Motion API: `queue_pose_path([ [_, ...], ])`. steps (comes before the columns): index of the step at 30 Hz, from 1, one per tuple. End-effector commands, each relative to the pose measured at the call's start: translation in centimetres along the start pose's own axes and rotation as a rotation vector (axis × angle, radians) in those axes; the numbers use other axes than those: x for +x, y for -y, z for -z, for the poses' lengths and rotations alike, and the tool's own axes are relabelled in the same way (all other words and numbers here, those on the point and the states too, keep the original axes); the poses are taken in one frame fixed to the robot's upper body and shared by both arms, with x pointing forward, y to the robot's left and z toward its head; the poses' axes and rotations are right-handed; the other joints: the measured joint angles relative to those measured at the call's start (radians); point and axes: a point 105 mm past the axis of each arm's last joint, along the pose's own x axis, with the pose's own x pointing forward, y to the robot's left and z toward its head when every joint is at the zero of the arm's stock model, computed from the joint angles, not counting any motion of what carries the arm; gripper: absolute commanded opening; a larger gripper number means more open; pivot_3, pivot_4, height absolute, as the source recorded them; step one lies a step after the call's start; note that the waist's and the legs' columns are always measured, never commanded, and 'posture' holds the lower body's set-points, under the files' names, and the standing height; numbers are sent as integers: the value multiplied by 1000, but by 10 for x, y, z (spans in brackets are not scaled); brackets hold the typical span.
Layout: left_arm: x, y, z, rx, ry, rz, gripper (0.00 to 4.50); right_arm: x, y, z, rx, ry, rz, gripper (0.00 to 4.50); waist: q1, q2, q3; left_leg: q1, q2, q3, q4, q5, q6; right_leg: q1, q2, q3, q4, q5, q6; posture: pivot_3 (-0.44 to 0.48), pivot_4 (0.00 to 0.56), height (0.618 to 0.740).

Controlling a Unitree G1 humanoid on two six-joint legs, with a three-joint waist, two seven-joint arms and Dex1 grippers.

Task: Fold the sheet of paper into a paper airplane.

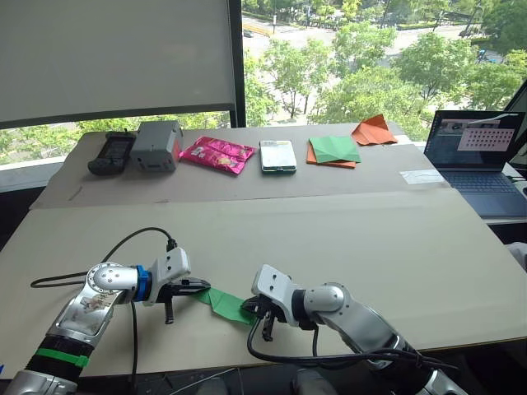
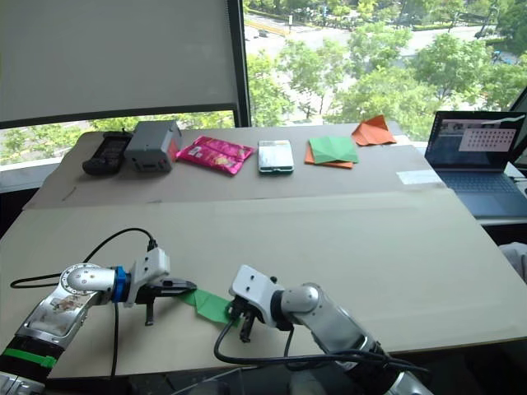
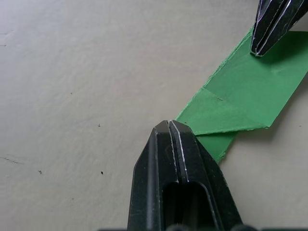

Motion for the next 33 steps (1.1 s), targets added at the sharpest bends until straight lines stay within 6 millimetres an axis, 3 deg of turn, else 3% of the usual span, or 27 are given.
queue_pose_path([
  [1, -6, 3, 30, -76, -107, -6, 0, 0, 2, 39, 88, -156, 14, 28, 0, 0, 0, 0, 0, 0, 0, 0, 0, 0, 0, 0, 0, 0, 0, 0, 150, 740],
  [6, -6, 1, 27, -80, -85, -16, 0, 1, 1, 38, 88, -156, 12, 28, 0, 0, 0, 0, 0, 0, 0, -2, -3, 0, 0, 0, 0, 0, 0, 0, 150, 740],
  [18, -22, -9, -40, -240, 214, 48, 0, 4, 1, 38, 85, -157, 13, 28, 1, -7, 4, -1, 0, -1, 0, -2, -3, -3, 1, 0, 1, 0, 0, 0, 150, 740],
  [22, -8, 1, -45, -219, 211, 103, 0, 4, 2, 38, 85, -159, 15, 28, 0, -6, 4, -1, 0, -1, 0, -2, -3, -2, 0, 0, 1, 0, 0, 0, 150, 740],
  [28, 16, 15, -31, -145, 134, 150, 0, 4, 1, 38, 89, -161, 21, 28, 0, -6, 4, -1, 0, -1, 0, -1, -2, -2, 1, 0, 1, 0, 0, 0, 150, 740],
  [33, 23, 18, -30, -115, 119, 171, 0, 4, 1, 39, 92, -161, 24, 28, 0, -6, 4, -1, 0, -1, 0, -1, -2, -2, 1, 0, 1, 0, 0, 0, 150, 740],
])
